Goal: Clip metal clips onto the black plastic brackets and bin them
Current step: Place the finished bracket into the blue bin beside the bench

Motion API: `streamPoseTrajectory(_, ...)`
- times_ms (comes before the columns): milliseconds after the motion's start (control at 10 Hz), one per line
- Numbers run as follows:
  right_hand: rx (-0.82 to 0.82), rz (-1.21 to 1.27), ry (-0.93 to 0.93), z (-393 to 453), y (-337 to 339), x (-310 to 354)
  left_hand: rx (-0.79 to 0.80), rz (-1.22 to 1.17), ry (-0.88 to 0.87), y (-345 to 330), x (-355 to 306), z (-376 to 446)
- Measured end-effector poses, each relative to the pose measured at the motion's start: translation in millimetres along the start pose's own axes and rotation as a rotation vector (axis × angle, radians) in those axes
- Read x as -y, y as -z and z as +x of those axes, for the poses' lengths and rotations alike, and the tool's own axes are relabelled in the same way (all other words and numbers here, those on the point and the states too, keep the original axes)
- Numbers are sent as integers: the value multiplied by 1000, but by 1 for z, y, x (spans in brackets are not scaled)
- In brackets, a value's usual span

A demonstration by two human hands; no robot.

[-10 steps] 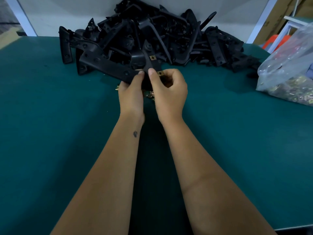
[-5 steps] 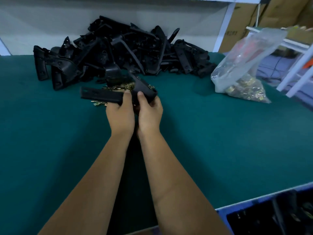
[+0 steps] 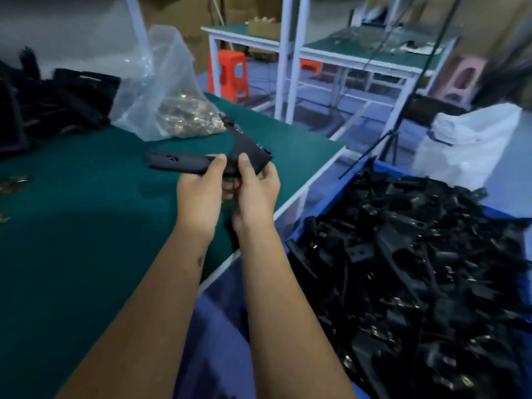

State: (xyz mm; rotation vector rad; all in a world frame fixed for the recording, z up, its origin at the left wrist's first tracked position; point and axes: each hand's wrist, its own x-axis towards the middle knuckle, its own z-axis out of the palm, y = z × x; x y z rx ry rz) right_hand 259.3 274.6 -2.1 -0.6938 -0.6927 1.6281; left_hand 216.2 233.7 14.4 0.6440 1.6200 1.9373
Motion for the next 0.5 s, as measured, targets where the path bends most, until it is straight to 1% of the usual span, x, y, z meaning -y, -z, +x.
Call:
streamPoseTrajectory(100,-175,-95,175,21,65,49,73,-179,89,-39,11,-18)
streamPoseTrajectory(200,-286,-255,240,38,130,89,267,-78,126,-64,25,-29)
streamPoseTrajectory(300,-358,-330,245,46,179,118,487,55,151,-85,31,-42)
streamPoseTrajectory(400,-634,-332,262,55,215,130,626,158,211,-106,31,-55)
streamPoseTrajectory(500,-995,-342,301,58,237,134,799,339,265,-114,37,-64)
